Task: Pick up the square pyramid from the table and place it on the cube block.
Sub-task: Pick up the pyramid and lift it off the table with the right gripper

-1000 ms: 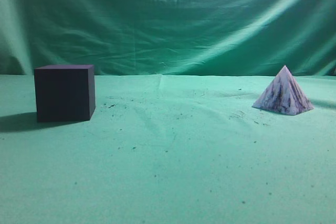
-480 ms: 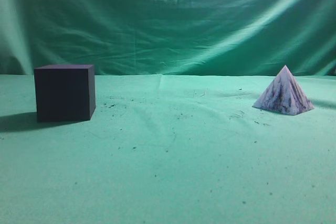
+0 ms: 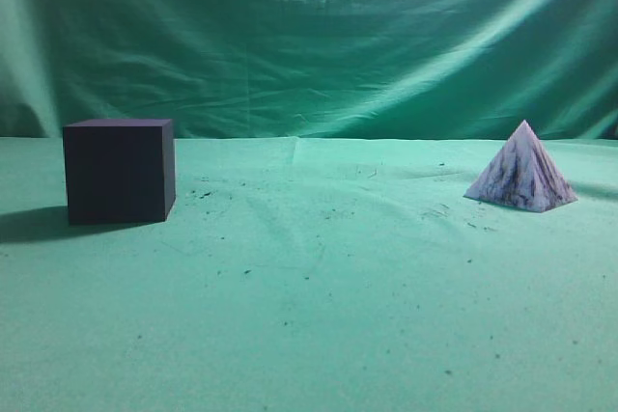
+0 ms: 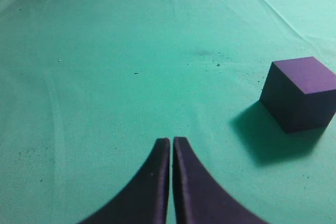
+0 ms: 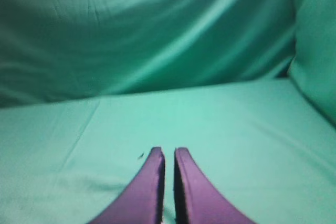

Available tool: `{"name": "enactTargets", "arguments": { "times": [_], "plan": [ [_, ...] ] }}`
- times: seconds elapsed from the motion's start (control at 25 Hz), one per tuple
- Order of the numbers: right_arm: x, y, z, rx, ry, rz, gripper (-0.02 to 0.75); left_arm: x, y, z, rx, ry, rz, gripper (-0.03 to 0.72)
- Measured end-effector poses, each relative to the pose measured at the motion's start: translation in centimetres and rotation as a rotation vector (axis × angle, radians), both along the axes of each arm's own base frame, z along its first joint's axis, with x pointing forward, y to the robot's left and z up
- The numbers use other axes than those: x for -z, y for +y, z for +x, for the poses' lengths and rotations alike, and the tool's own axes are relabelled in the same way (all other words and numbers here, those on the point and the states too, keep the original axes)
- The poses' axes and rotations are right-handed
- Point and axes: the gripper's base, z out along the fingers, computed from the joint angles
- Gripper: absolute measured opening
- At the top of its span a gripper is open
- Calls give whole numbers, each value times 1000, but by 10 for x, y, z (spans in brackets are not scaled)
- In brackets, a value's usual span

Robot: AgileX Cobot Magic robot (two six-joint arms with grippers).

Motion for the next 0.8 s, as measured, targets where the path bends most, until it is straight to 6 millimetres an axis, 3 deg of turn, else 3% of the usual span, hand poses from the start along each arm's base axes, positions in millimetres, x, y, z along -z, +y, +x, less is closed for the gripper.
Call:
{"name": "enactTargets", "arguments": {
  "times": [0.28,0.32,0.4,0.56,0.8],
  "plan": [
    [-26,13,46,-143,303,-93,65,0,0,0,0,0,0,0],
    [-27,15,53,-175,349,-122,0,0,0,0,0,0,0,0],
    [-30,23,68,-255,431,-165,0,0,0,0,0,0,0,0],
    [-19,47,93,-396,565,-263,0,0,0,0,0,0,0,0],
    [17,72,126,-450,753,-372,0,0,0,0,0,0,0,0]
  ]
}}
